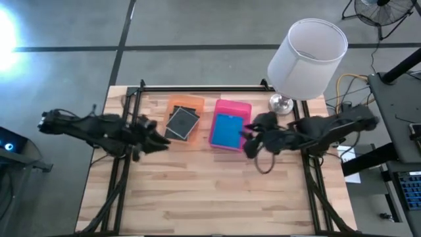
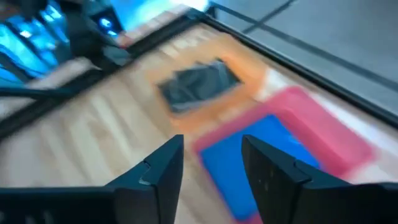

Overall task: Pick & place jewel cases by type
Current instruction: Return to Home Position

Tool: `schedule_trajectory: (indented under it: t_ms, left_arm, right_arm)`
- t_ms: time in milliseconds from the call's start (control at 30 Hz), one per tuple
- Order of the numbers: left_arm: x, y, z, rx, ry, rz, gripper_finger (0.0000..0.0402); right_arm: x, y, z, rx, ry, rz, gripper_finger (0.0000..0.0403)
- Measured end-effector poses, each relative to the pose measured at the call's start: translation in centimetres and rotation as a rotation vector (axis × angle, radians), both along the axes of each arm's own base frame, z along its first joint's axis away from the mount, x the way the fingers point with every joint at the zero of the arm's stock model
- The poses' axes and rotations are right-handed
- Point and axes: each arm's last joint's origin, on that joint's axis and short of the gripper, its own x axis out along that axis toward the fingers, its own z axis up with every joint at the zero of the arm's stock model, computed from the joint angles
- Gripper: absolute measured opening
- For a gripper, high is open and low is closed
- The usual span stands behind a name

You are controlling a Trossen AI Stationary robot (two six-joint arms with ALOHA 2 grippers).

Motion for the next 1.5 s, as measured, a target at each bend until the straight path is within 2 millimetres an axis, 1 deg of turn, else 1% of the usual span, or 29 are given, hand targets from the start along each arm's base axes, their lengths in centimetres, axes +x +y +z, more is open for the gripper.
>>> schedule_trajectory:
  t_ms: [67, 100, 167, 200, 267, 333, 367, 433, 533, 567, 633, 667, 733, 867, 967, 1000, 1133, 1200, 1367, 1433, 1500]
  left_arm:
    - [-1.4, 0.7, 0.2, 0.020, -0.017, 0.045, 0.0122]
    - [-2.1, 1.0, 0.2, 0.021, -0.016, 0.069, 0.0122]
    - [-3.4, 1.2, 0.1, -0.069, -0.004, 0.085, 0.0122]
    - [-3.9, 1.3, 0.1, -0.074, -0.020, 0.078, 0.0122]
    - [-4.6, 1.2, -0.2, -0.016, -0.065, 0.027, 0.0122]
    - [-5.1, 1.3, -1.0, -0.008, -0.121, 0.020, 0.0122]
    - [-5.1, 1.3, -1.5, 0.000, -0.159, 0.019, 0.0122]
    - [-4.6, 1.0, -3.5, 0.019, -0.220, -0.044, 0.0122]
    - [-4.0, 0.5, -6.2, 0.010, -0.448, -0.194, 0.0122]
    - [-3.9, 0.4, -7.3, 0.005, -0.483, -0.222, 0.0122]
    - [-3.6, 0.4, -9.4, -0.011, -0.470, -0.220, 0.0122]
    - [-3.5, 0.5, -10.2, -0.031, -0.442, -0.211, 0.0122]
    - [-3.3, 0.7, -12.0, -0.052, -0.360, -0.194, 0.0122]
    - [-3.5, 1.0, -13.2, -0.060, -0.357, -0.159, 0.0122]
    - [-3.5, 1.0, -13.3, -0.076, -0.369, -0.156, 0.0122]
    - [-3.5, 1.0, -13.5, -0.077, -0.350, -0.153, 0.0122]
    - [-3.4, 1.1, -13.8, -0.080, -0.312, -0.146, 0.0122]
    - [-3.4, 1.1, -13.8, -0.080, -0.310, -0.146, 0.0122]
    - [-3.5, 1.1, -14.0, -0.079, -0.297, -0.144, 0.0122]
    - [-3.8, 1.2, -13.8, -0.078, -0.320, -0.139, 0.0122]
    - [-4.0, 1.4, -14.0, -0.082, -0.305, -0.122, 0.0122]
  right_arm:
    - [-2.5, -0.9, -0.3, 0.004, 0.024, -0.016, 0.0149]
    - [-3.7, -1.3, -0.3, 0.034, 0.007, -0.040, 0.0147]
    - [-5.7, -1.8, -0.2, 0.165, -0.077, -0.096, 0.0142]
    - [-6.5, -1.8, -0.3, 0.179, -0.097, -0.074, 0.0140]
    - [-7.5, -1.4, -0.6, 0.122, -0.173, 0.004, 0.0139]
    - [-8.2, -1.3, -2.0, 0.098, -0.238, 0.072, 0.0139]
    - [-8.5, -1.3, -2.8, 0.111, -0.276, 0.127, 0.0140]
    - [-8.9, -1.2, -4.6, 0.143, -0.400, 0.231, 0.0142]
    - [-9.3, -1.1, -7.6, 0.146, -0.574, 0.405, 0.0144]
    - [-9.5, -1.2, -8.4, 0.130, -0.622, 0.458, 0.0145]
    - [-10.2, -1.7, -9.6, 0.085, -0.699, 0.503, 0.0145]
    - [-10.7, -2.1, -10.0, 0.068, -0.721, 0.494, 0.0145]
    - [-11.5, -2.8, -11.7, 0.049, -0.697, 0.458, 0.0143]
    - [-13.3, -4.1, -14.5, 0.072, -0.687, 0.374, 0.0137]
    - [-14.2, -4.5, -16.5, 0.065, -0.673, 0.361, 0.0137]
    - [-14.4, -4.6, -17.2, 0.067, -0.665, 0.366, 0.0138]
    - [-14.8, -4.7, -19.4, 0.066, -0.659, 0.366, 0.0141]
    - [-14.9, -4.7, -20.6, 0.063, -0.613, 0.363, 0.0140]
    - [-15.1, -4.7, -22.1, 0.055, -0.453, 0.373, 0.0134]
    - [-15.0, -4.7, -22.2, 0.057, -0.442, 0.378, 0.0132]
    - [-14.9, -4.7, -22.2, 0.056, -0.440, 0.376, 0.0132]
